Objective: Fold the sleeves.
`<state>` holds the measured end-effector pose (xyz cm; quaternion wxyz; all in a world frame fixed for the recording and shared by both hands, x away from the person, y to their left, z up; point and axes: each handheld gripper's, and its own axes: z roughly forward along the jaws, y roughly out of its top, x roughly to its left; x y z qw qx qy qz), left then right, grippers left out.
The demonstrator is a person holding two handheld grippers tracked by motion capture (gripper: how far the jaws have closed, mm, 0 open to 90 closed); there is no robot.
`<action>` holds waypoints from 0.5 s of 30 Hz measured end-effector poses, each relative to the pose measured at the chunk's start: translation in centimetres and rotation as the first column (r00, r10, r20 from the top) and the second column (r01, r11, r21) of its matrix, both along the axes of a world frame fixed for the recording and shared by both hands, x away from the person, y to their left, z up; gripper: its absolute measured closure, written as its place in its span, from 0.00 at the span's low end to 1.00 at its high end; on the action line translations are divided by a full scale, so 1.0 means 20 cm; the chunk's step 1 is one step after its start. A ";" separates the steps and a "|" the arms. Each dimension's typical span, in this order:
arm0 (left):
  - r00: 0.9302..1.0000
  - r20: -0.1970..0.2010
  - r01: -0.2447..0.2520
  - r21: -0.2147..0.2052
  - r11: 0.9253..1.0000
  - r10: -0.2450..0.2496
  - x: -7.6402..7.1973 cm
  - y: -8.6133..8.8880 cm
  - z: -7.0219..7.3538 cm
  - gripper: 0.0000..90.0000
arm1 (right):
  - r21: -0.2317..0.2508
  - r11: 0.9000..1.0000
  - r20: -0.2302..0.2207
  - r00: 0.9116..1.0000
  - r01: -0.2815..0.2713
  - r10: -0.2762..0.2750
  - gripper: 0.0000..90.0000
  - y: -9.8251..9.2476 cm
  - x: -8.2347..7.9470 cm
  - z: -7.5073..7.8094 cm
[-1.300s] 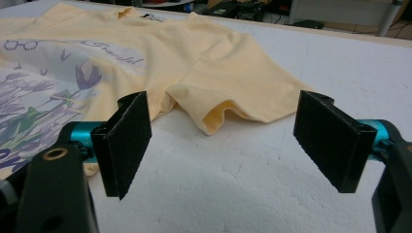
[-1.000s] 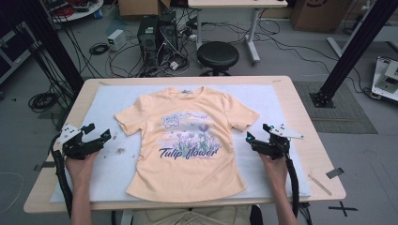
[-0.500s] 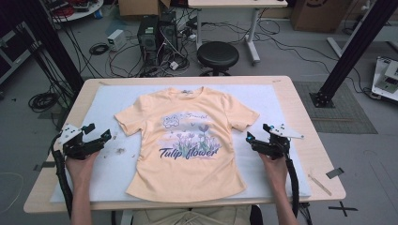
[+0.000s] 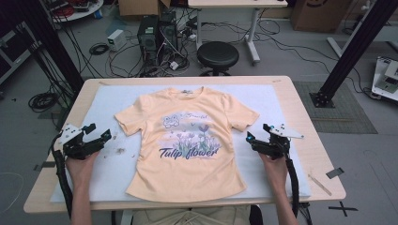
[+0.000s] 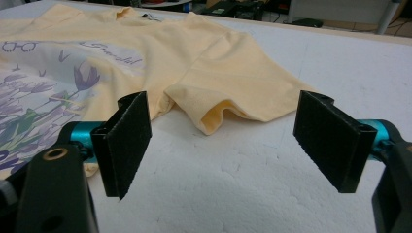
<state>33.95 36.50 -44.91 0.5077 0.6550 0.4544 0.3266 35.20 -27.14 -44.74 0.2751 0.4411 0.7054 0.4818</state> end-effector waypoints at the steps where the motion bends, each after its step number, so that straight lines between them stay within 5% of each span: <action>1: 1.000 0.000 -0.001 -0.001 1.000 0.001 0.00 0.00 0.00 0.32 | 0.002 1.000 -0.006 1.000 0.003 -0.002 0.24 0.00 0.00 0.00; 15: 1.000 -0.001 -0.016 0.017 1.000 0.016 0.00 -0.01 0.00 0.28 | 0.000 1.000 -0.003 1.000 0.002 -0.002 0.24 0.00 0.00 0.00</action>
